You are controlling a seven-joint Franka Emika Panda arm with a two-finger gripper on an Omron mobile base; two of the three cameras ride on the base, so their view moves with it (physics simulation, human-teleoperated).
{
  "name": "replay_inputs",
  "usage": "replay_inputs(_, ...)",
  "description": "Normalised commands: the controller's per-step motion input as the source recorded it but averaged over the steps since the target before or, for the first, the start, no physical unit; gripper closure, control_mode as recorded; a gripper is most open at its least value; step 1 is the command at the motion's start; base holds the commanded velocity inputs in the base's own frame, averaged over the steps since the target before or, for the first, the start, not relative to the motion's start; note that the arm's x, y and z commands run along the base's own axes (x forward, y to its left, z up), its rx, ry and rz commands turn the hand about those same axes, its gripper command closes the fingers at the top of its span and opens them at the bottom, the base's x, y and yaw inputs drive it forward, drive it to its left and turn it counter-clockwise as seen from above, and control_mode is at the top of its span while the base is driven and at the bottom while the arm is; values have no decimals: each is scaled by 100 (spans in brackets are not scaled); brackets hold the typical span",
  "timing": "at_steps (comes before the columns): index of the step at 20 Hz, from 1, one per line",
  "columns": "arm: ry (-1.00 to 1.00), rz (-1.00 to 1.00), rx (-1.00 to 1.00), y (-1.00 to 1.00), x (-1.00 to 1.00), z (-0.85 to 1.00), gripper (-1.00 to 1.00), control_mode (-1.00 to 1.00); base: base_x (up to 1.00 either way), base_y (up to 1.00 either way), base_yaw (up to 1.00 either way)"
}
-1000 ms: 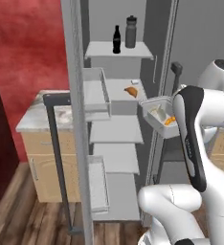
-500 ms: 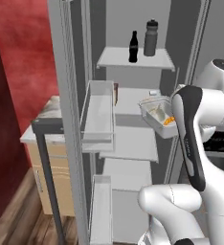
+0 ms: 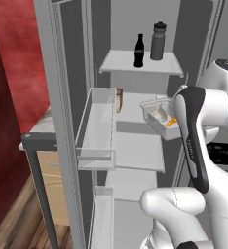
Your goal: Place the tupperware on the top shelf of the fridge. Make space for the tupperware among the existing items by rearranging them on the shelves if needed. Close the fridge door when finished.
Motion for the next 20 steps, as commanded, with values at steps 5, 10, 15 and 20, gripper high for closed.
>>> replay_inputs(5,-3,-1,0,1,2,0,100,-100,0,0,0)
replay_inputs(10,-4,-10,0,0,0,29,100,-100,0,0,0)
replay_inputs(15,-3,-19,0,2,0,72,100,-100,0,0,0)
replay_inputs(20,-2,-18,0,0,0,61,100,-100,0,0,0)
